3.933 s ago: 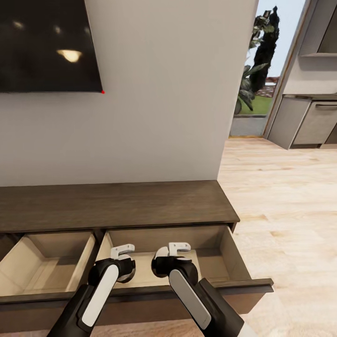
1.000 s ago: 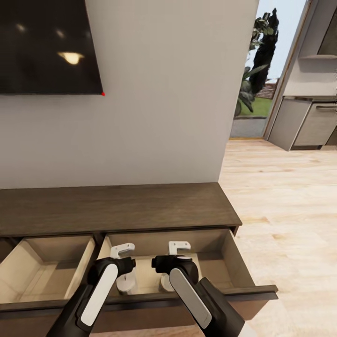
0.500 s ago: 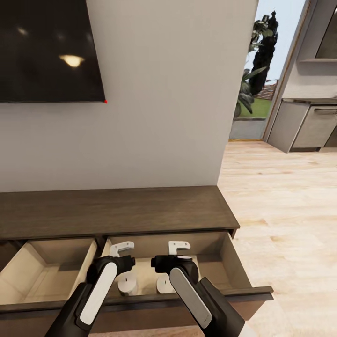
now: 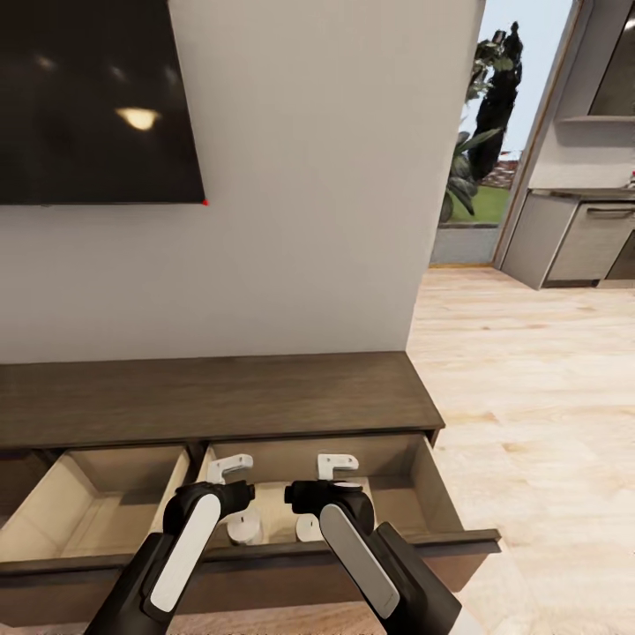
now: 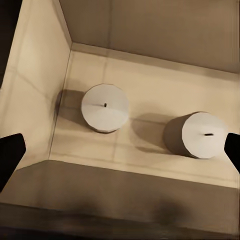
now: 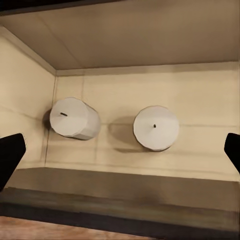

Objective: Place each of the two pumpkins and all three candles from the living room inside a cabinet in the living room (use any cabinet), then make sure every cabinet is closed, and position the cauldron so it is next to a table in the living room.

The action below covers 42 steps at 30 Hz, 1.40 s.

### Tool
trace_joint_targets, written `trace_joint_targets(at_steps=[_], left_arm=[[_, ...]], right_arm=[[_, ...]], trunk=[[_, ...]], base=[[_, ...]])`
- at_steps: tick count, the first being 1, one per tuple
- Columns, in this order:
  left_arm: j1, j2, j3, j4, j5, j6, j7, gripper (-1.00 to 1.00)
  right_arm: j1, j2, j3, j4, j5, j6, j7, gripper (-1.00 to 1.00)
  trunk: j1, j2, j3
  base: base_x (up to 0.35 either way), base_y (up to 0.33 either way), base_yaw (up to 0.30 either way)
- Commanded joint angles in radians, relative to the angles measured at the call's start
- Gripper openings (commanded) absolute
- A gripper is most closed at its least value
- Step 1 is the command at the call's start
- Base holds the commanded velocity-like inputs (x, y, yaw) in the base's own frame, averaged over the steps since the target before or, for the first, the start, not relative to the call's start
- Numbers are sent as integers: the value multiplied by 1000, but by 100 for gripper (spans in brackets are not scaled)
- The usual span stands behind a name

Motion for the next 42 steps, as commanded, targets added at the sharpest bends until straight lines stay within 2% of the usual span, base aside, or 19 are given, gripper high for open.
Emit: trace_joint_targets(at_steps=[1, 6, 21, 24, 27, 30, 35, 42], left_arm=[[-1, 0, -1, -1, 11, 1, 11, 100], [-1, 0, -1, -12, 10, 2, 11, 100], [-1, 5, 5, -15, 10, 3, 11, 100], [-1, 8, 27, -16, 10, 3, 11, 100], [0, 11, 70, -39, 11, 15, 10, 100], [1, 12, 102, -64, 11, 51, 9, 100], [1, 15, 134, -78, 10, 90, 9, 100], [1, 16, 141, -79, 7, 96, 9, 100]], right_arm=[[-1, 0, 2, -1, -9, 1, -10, 100], [-1, -1, 1, -26, -9, 3, -12, 100], [-1, -1, 0, -29, -10, 3, -12, 100], [-1, 0, -32, -29, -11, 4, -12, 100], [-1, -1, -82, -29, -11, 5, -11, 100], [-1, -1, -101, -30, -11, 6, -10, 100], [-1, -1, -108, -31, -11, 6, -10, 100], [-1, -1, -105, -30, 0, 6, -12, 100]], trunk=[[-4, 7, 2], [-23, 42, 18], [-81, 147, 65], [-92, 168, 74], [-104, 189, 84], [-115, 210, 93], [-135, 245, 109], [-161, 294, 133]], base=[[-35, 0, 0], [-24, 0, 0], [-187, 30, 0], [-272, 142, 0], [-115, 65, 0], [-38, 21, 0], [-7, 4, 17], [-1, 0, 221]])
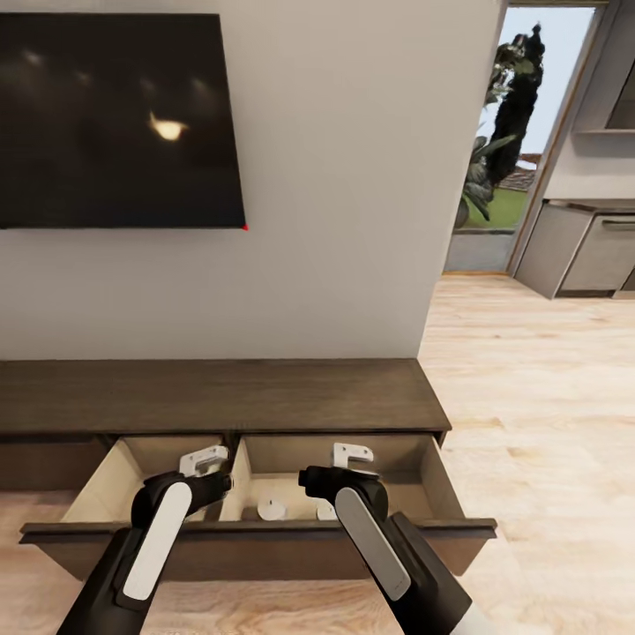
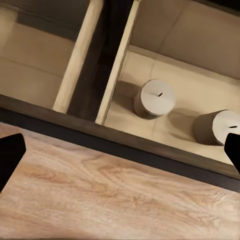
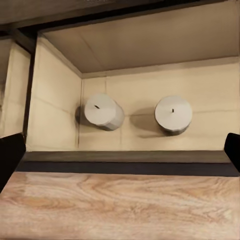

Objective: Place each of the two pumpkins and all three candles from the living room inside a cabinet in the living room (use any cabinet), then make sure every cabinet is closed, and position the cauldron so it is next to a table in the living room.

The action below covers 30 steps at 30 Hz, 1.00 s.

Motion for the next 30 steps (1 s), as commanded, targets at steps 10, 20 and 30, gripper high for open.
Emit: trace_joint_targets(at_steps=[10, 20, 30], left_arm=[[-1, -1, 0, -1, 10, 2, 10, 100], [0, -2, -2, -1, 10, 2, 11, 100], [-1, -2, -1, -1, 10, 3, 12, 100]], right_arm=[[-1, 1, 6, -2, -4, 1, -11, 100], [-1, 1, 8, 0, -4, 2, -12, 100], [-1, 2, 9, 7, -4, 1, -12, 100]], trunk=[[-39, 70, 31], [-77, 140, 62], [-115, 210, 93]], base=[[-97, 0, 287], [-99, 0, 291], [-2, 0, 291]])
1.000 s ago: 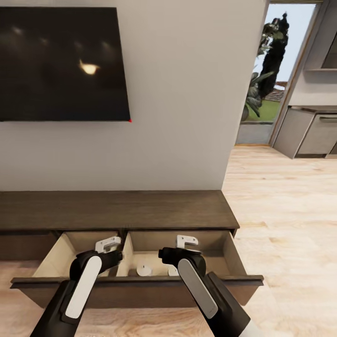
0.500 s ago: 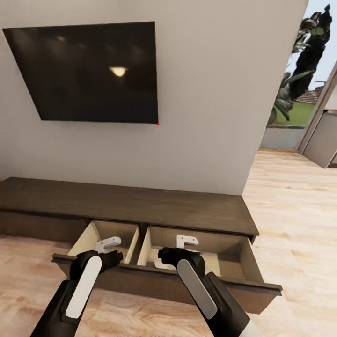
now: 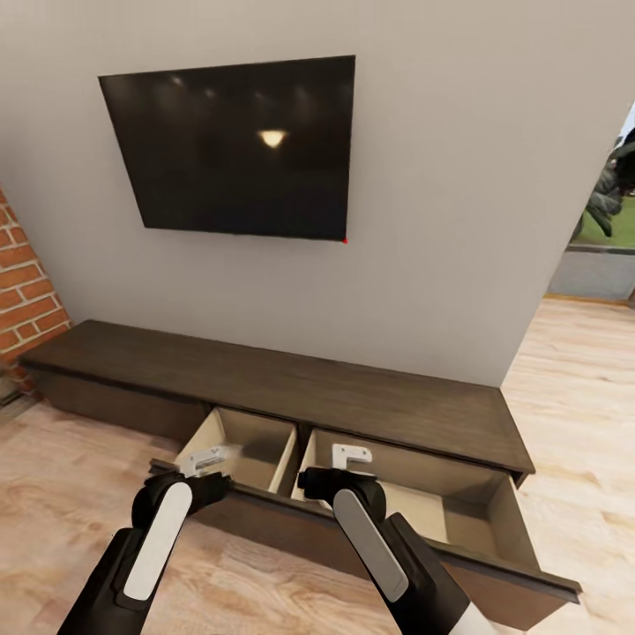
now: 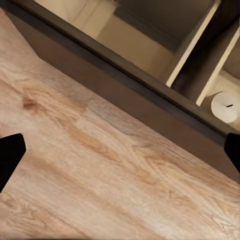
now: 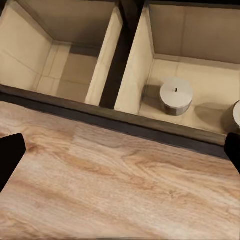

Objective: Place each of the two pumpkins and all three candles from the living room inside a cabinet in the living room (use any cabinet), then make sure every cabinet is closed, and position the cauldron so it is next to a table in the living room.

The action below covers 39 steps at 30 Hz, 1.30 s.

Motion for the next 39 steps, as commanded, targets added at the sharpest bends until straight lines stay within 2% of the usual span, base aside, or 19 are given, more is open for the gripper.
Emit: trace_joint_targets(at_steps=[1, 22, 24, 26, 30, 39], left_arm=[[-1, 0, -1, -1, 10, 2, 10, 100], [-1, 4, 3, -1, 5, 2, 11, 100], [0, 15, 21, 0, 8, 2, 10, 100], [-1, 25, 56, 2, 10, 2, 10, 100], [0, 28, 96, 3, 15, 2, 10, 100], [0, 30, 109, 6, 18, 3, 9, 100]], right_arm=[[-1, 0, 1, -1, -9, 1, -10, 100], [-1, 1, 2, 9, -11, 0, -9, 100], [-1, 0, 2, 7, -10, 1, -9, 100], [-1, 1, 2, 11, -13, 0, -9, 100], [-1, 2, 3, 10, -11, 1, -10, 100], [-1, 4, 5, 14, -13, -1, -10, 100]], trunk=[[-4, 7, 2], [-85, 154, 68], [-92, 168, 74], [-100, 182, 81], [-115, 210, 93], [-150, 273, 121]], base=[[0, 0, 291], [0, 0, 291], [0, 0, 291], [0, 0, 291], [0, 0, 291], [0, 0, 291]])
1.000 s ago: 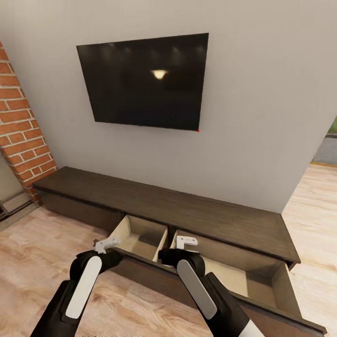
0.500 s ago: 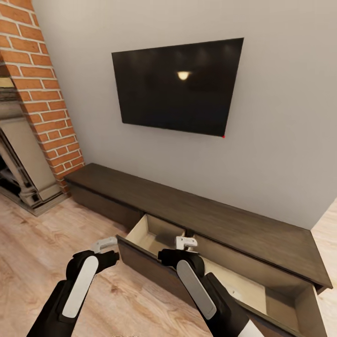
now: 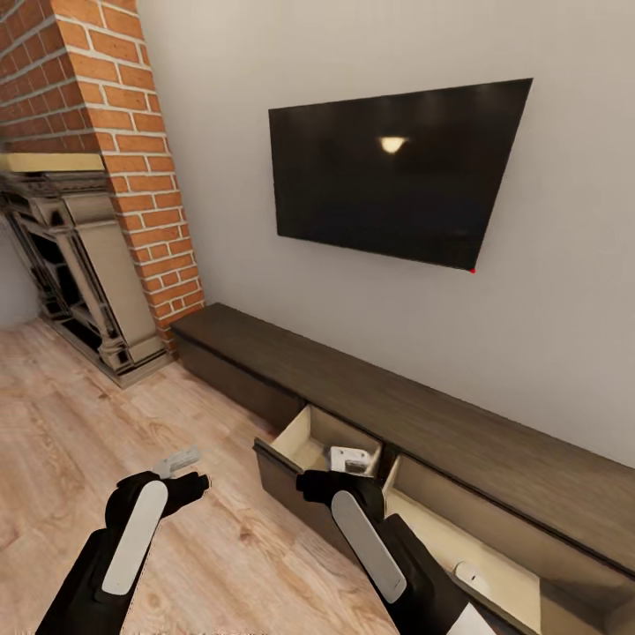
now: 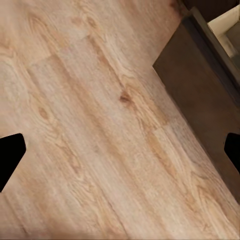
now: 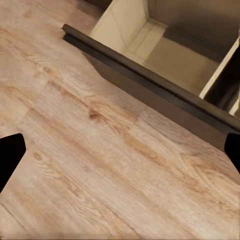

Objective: Place each of the two pumpkins and all three candles from the living room inside a cabinet in the living room (use any cabinet), then make sure every cabinet is closed, and position the cauldron so it is next to a table in the living room.

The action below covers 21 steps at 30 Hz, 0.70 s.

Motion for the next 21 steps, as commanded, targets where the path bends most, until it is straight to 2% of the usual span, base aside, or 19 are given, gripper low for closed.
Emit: trace_joint_targets(at_steps=[1, 11, 21], left_arm=[[-1, 0, 0, -1, 10, 2, 10, 100], [-1, 2, 4, -1, 8, 5, 10, 100], [-1, 1, 6, -1, 8, 39, 7, 100]], right_arm=[[-1, -1, 1, -2, -9, 1, -10, 100], [-1, 2, 3, -2, -9, 1, -10, 100], [-1, 3, 4, -3, -9, 1, -10, 100]], trunk=[[-4, 7, 2], [-42, 77, 34], [-81, 147, 65]], base=[[0, 0, 291], [0, 0, 291], [0, 0, 291]])
